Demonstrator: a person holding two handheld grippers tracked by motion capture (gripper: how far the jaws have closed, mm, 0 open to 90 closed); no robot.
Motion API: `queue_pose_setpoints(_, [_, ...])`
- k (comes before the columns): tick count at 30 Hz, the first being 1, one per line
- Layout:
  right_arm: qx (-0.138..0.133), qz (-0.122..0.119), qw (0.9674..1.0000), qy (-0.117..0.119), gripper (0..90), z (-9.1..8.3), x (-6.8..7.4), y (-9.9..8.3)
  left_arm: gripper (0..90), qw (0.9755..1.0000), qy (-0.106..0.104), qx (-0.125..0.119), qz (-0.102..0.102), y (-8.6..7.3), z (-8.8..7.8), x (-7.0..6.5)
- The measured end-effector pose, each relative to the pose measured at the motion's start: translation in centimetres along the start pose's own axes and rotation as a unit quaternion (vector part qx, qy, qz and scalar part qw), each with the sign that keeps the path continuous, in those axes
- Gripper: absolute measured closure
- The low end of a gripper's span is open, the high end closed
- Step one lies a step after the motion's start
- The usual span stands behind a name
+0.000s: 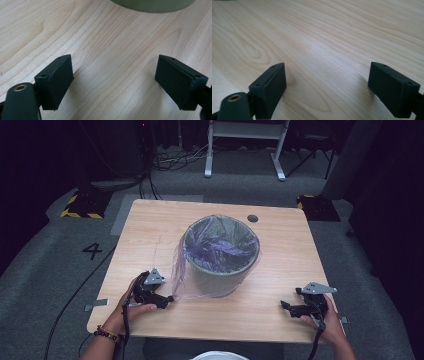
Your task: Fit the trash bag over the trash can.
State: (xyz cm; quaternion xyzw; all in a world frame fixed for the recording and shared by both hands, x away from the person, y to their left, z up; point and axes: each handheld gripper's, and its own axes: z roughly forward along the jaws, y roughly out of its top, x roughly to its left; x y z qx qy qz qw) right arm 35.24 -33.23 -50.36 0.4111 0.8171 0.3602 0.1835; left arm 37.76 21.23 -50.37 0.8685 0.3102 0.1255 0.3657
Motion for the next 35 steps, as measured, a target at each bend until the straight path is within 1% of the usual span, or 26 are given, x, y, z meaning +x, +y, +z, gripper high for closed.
queue_pose_setpoints(4, [0.001, 0.002, 1.0, -0.003, 14.9, 0.03, -0.21, 0.04, 15.3, 1.0, 0.005, 0.0, 0.001, -0.05, -0.06, -0.08])
queue_pose_setpoints(8, [0.001, 0.003, 1.0, -0.003, 14.8, 0.07, -0.23, 0.07, 15.4, 1.0, 0.006, 0.0, -0.001, -0.14, -0.16, -0.2])
queue_pose_setpoints(19, [0.001, 0.003, 1.0, -0.003, 14.4, 0.16, -0.28, 0.15, 14.8, 1.0, 0.002, 0.001, 0.003, -0.09, -0.12, -0.06])
queue_pose_setpoints(35, [0.002, 0.003, 1.0, -0.003, 14.4, 0.16, -0.28, 0.15, 13.8, 1.0, 0.0, 0.002, 0.002, 0.08, 0.07, 0.01])
